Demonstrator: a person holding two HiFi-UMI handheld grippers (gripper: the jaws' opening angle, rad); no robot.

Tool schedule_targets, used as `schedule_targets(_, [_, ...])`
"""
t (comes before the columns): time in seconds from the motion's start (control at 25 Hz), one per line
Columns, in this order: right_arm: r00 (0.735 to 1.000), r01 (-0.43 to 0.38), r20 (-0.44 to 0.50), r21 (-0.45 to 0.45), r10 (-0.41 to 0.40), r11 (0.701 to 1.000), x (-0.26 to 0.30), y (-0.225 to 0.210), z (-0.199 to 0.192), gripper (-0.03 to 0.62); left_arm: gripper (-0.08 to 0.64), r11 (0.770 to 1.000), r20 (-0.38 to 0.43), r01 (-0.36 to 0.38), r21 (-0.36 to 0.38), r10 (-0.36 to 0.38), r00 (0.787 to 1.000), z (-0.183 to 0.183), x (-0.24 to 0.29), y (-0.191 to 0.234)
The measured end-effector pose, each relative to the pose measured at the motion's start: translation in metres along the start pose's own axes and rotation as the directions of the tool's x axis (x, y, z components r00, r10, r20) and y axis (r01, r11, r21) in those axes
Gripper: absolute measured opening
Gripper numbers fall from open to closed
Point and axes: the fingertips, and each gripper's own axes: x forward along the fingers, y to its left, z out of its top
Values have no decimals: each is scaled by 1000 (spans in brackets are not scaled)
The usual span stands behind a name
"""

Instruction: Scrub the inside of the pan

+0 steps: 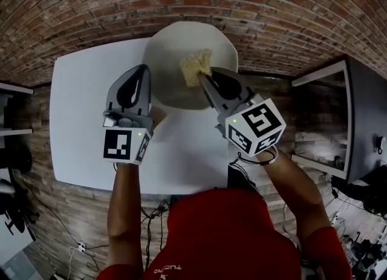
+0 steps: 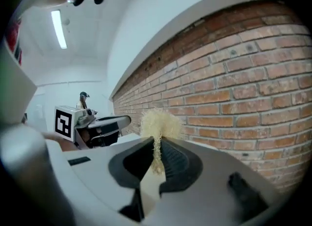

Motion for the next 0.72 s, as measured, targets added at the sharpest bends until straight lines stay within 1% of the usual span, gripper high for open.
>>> schedule_targets(0.16, [993,-23,115,-83,33,996,-13,11,22,51,14,999,18,39,-18,-38,999,16,-4,-21])
schedule_targets(0.28, [983,-34,176,-121,55,992,-23,18,35,51,14,997,26,69,-23,-68,997,26,-8,-36])
schedule_targets(0.36, [974,-40,215,-137,69,990,-31,23,43,51,14,996,45,83,-28,-82,996,36,-12,-44])
schedule_targets(0.52, [960,-50,263,-166,93,985,-46,35,52,49,14,996,63,81,-36,-78,995,52,-20,-56])
schedule_targets(0.72, [950,-53,294,-192,109,980,-60,43,52,49,14,998,63,67,-18,-66,996,58,-27,-69])
